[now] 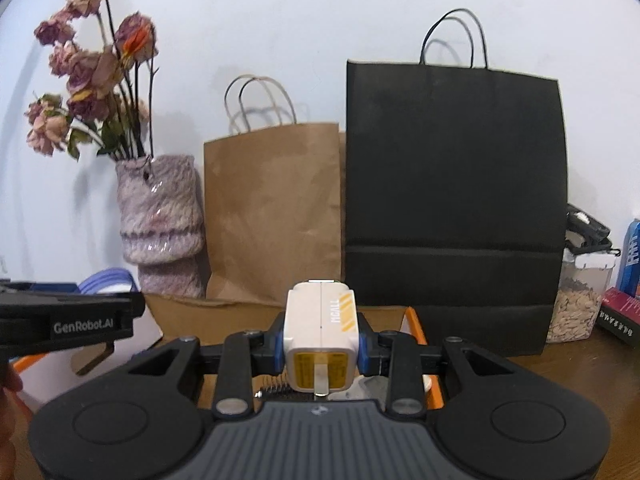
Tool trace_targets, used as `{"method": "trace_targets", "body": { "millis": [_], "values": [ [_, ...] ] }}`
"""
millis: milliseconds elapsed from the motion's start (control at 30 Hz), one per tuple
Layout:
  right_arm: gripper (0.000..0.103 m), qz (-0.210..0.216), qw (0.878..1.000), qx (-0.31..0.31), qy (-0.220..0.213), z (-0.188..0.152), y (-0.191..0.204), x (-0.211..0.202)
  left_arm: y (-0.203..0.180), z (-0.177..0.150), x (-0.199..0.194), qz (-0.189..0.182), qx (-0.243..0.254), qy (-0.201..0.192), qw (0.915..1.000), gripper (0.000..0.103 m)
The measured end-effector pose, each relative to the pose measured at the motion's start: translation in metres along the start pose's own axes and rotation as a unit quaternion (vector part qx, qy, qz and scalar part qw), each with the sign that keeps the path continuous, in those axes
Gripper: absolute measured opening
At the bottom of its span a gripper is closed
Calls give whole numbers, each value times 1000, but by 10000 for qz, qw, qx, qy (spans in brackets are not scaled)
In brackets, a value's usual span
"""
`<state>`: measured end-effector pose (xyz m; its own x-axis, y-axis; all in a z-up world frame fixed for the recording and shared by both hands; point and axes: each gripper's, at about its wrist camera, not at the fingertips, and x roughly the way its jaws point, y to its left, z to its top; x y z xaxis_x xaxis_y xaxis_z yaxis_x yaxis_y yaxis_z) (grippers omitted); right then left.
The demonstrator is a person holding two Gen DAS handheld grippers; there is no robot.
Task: Organize rigid objects
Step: 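Open both tools to drop the lid and plug into the box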
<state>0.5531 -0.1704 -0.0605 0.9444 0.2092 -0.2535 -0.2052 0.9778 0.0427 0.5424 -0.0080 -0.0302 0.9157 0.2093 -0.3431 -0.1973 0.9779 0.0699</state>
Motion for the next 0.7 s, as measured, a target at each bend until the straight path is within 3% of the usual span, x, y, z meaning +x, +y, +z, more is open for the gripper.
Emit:
{"method": "trace_targets", "body": {
  "millis": [67, 100, 133, 167, 200, 333, 700],
  "values": [
    [33, -19, 10000, -14, 63, -2, 0, 1, 1, -1, -1, 61, -20, -48, 10000, 85],
    [45, -65, 10000, -17, 50, -2, 0, 1, 2, -2, -2, 86, -35, -89, 9999, 98],
    [56, -127, 9999, 3, 37, -2, -1, 0, 3, -2, -4, 112, -56, -150, 9998, 103],
    [79, -153, 9999, 29, -3, -3, -2, -2, 4, -2, -5, 137, -74, -213, 9997, 103],
    [94, -187, 9998, 61, -69, -3, -4, -4, 5, -2, -6, 150, -76, -243, 9996, 103],
    [103, -295, 9994, 106, -170, -2, -7, -7, 7, -1, -5, 148, -146, -223, 9995, 103],
    [103, -331, 9991, 142, -245, -2, -9, -14, 11, -1, -16, 146, -181, -264, 9994, 103]
  ]
}}
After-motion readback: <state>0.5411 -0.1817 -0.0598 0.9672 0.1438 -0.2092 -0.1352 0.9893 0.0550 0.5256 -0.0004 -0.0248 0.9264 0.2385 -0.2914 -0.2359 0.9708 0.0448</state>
